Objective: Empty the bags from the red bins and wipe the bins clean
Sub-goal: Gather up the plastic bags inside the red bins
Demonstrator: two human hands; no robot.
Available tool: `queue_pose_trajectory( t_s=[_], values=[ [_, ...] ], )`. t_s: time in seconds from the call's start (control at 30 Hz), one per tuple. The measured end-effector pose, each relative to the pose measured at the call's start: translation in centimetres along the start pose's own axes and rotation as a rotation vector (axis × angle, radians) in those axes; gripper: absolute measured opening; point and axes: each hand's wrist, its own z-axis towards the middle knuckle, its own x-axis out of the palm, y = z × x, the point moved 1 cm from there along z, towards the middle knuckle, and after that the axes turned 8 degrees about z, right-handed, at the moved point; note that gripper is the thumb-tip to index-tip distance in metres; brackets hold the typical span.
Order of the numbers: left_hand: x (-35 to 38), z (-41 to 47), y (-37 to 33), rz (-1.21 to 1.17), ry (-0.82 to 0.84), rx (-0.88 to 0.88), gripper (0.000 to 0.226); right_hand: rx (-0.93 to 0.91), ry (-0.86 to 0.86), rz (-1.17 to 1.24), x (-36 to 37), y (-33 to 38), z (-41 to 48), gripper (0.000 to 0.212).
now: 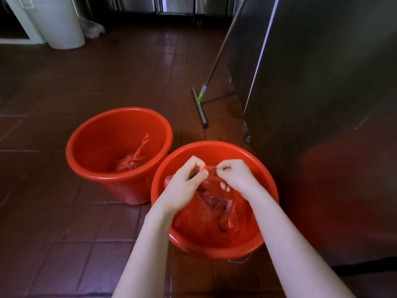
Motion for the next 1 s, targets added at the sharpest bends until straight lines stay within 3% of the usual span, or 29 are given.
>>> queue_pose_trajectory(
  t_s=[0.1, 0.2, 0.4, 0.6, 0.67, 0.73, 0.87, 1.0],
  values=[
    [-0.2, 0.2, 0.6, 0.135, -0.091, 0.054, 0.012, 0.001, -0.017, -0.04, 0.6, -0.4, -0.2, 0.005],
    [-0.2, 0.4, 1.5, 0.118, -0.131, 0.018, 0.014, -0.02, 0.004, -0.057, 1.0, -0.6, -0.5, 0.013],
    [-0.3, 0.5, 1.7, -0.042, -0.177, -0.093, 0.008, -0.086, 0.25, 0.086, 1.3, -0.2, -1.6, 0.024],
    [-0.2, 0.8, 1.7, 0.172, -0.351, -0.141, 0.011, -0.085, 0.425, 0.24, 1.0, -0.3, -2.3, 0.014],
    [0.2, 1.0, 1.6, 0.183, -0.358, -0.184, 0.011, -0.158, 0.352, 0.136, 1.2, -0.5, -2.3, 0.008],
    [0.5, 1.2, 1.5, 0.132, -0.362, -0.227, 0.014, -0.272, 0.182, 0.046, 1.6, -0.7, -2.4, 0.017],
    [0.0, 1.3, 1.6, -0.043, -0.356, -0.311, 0.014, -0.448, -0.001, 0.077, 2.5, -1.1, -2.7, 0.009],
    [-0.2, 1.4, 1.9, 0.059, -0.519, -0.374, 0.019, -0.588, -0.197, 0.037, 2.6, -0.8, -3.1, 0.023]
  ],
)
